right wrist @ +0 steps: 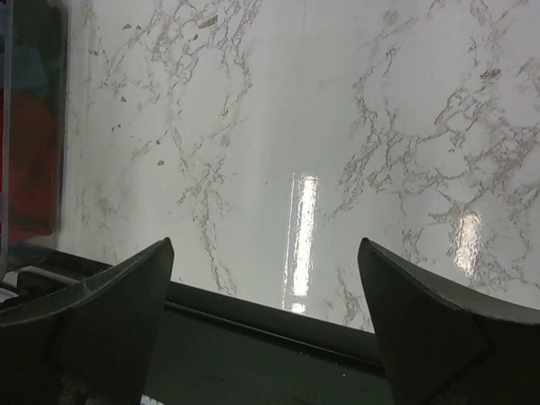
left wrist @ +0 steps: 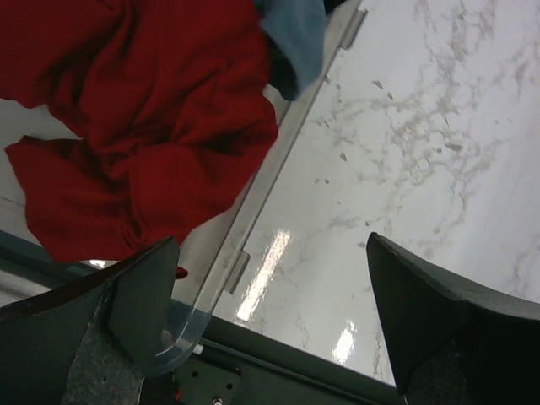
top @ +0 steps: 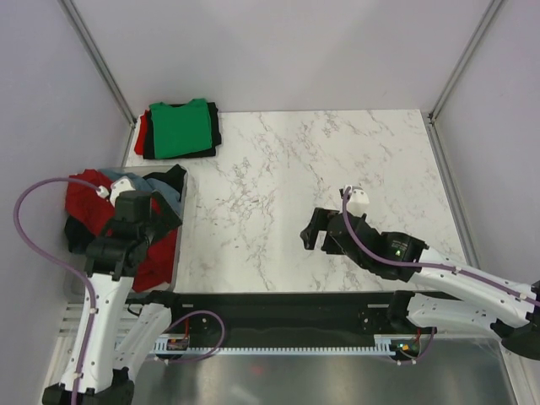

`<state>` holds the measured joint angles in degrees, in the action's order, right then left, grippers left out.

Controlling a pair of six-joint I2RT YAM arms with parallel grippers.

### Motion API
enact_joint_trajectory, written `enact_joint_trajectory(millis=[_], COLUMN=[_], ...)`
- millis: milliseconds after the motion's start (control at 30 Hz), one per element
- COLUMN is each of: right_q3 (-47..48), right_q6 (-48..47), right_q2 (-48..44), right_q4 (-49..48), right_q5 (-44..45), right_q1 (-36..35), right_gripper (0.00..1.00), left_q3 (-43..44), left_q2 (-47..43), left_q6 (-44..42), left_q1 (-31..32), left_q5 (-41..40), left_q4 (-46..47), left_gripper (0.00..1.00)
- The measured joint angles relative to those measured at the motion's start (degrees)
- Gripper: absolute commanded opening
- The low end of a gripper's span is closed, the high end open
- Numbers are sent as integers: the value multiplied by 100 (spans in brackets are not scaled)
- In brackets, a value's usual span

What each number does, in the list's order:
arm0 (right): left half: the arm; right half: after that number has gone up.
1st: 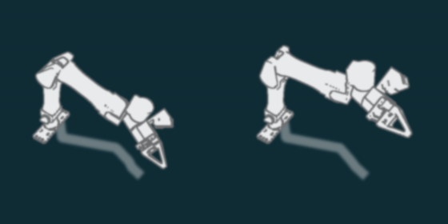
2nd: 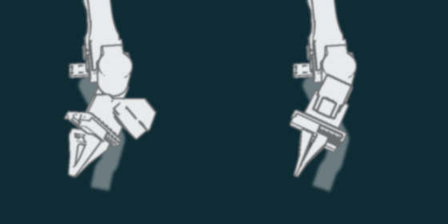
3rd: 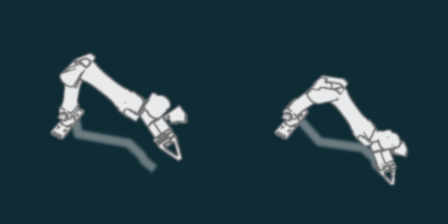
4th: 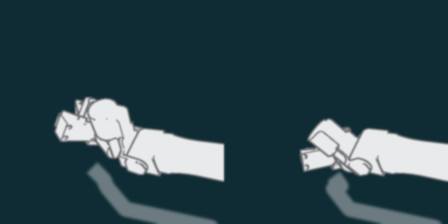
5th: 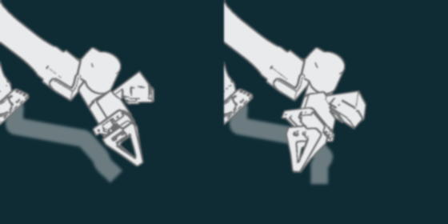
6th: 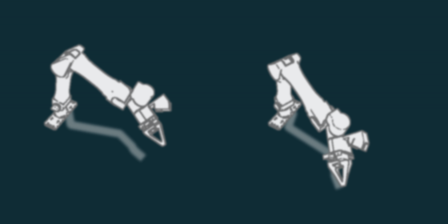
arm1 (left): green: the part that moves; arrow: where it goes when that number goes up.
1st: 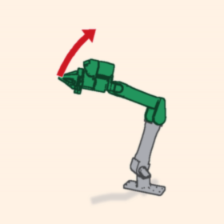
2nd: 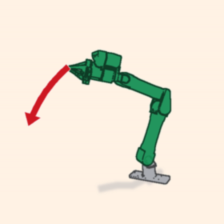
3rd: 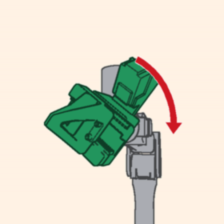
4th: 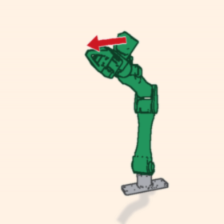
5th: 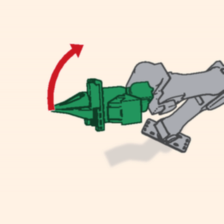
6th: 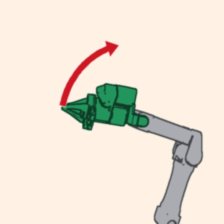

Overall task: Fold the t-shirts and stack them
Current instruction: Grab the tshirt from the pile

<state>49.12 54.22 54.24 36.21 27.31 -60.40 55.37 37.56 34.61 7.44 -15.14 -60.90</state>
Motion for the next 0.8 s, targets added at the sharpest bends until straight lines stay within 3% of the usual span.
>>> enact_joint_trajectory(millis=[167, 467, 800], right_q3=[0, -262, -411], right_q6=[0, 4, 7], right_q2=[-129, -369, -420], right_q4=[90, 122, 179], right_q5=[-59, -199, -199], right_q1=[0, 0, 0], right_gripper=[98, 98, 98], left_q3=[341, 33, -302], left_q2=[824, 1821, 2820], left_q6=[160, -68, -195], left_q1=[-422, -2990, -3136], left_q5=[-721, 83, 1141], left_q4=[291, 1325, 2387], left_gripper=[100, 92, 79])
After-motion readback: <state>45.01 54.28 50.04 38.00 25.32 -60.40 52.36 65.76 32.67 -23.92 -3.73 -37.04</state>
